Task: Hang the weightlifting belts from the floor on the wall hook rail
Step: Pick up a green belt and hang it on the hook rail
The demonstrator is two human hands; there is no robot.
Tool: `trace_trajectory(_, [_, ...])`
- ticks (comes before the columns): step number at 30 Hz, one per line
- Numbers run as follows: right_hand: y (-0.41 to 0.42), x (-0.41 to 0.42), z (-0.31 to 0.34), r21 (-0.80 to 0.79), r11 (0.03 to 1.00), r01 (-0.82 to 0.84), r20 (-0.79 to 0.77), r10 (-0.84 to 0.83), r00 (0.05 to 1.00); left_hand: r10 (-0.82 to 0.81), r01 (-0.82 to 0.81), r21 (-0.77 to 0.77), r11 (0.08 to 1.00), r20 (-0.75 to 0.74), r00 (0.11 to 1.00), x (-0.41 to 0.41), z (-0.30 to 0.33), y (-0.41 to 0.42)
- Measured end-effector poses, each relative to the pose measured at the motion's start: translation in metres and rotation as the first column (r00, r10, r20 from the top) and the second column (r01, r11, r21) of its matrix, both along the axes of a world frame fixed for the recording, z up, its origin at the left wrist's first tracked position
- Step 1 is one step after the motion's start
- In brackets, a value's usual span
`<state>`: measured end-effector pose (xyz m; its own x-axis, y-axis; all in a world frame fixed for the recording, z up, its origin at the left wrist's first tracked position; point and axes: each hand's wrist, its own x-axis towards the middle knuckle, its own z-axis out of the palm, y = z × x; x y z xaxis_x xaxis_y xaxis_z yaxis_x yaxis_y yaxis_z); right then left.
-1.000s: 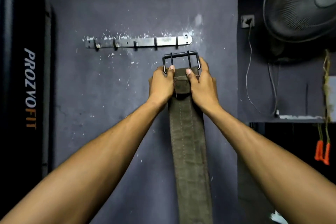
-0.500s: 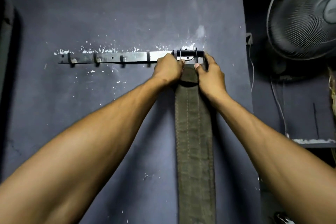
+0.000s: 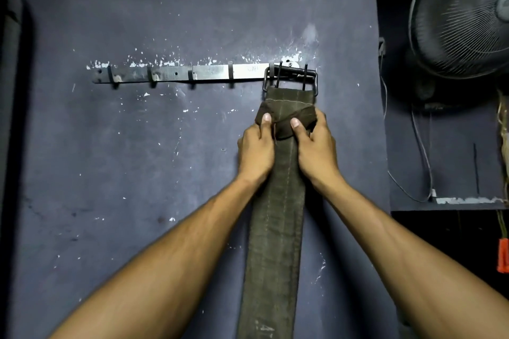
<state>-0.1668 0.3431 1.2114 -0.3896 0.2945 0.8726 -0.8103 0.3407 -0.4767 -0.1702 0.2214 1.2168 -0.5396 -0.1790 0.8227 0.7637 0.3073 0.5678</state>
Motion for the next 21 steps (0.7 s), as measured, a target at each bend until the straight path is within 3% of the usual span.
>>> trace_trajectory(3, [-0.005,0.008,0.001,-0.031,0.999,-0.028,-0.006,0.028,1.000,0.018,-0.016,0.067,0.998,-0.019,1.000,0.010,-0.004,0.004])
trace_trajectory(7, [-0.002,0.024,-0.025,-0.007,0.999,-0.054,0.088,0.054,0.995,-0.165,0.161,0.093,0.982,0.026,0.986,0.017,-0.022,0.003])
trace_trajectory(9, [-0.002,0.027,-0.057,0.038,0.999,-0.035,0.152,0.029,0.988,-0.186,0.182,0.059,0.982,0.074,0.980,0.017,-0.056,0.001])
trace_trajectory(13, [-0.003,0.025,-0.081,0.022,1.000,0.022,0.148,-0.025,0.989,-0.255,0.239,0.165,0.957,0.082,0.963,0.014,-0.089,0.006])
trace_trajectory(18, [0.010,0.029,-0.113,-0.071,0.952,-0.299,0.184,0.307,0.934,-0.438,0.413,0.207,0.887,0.097,0.894,0.028,-0.122,0.010])
trace_trajectory(21, [0.015,0.027,-0.163,-0.044,0.950,-0.308,0.228,0.310,0.923,-0.444,0.413,0.187,0.891,0.179,0.878,0.030,-0.175,0.010])
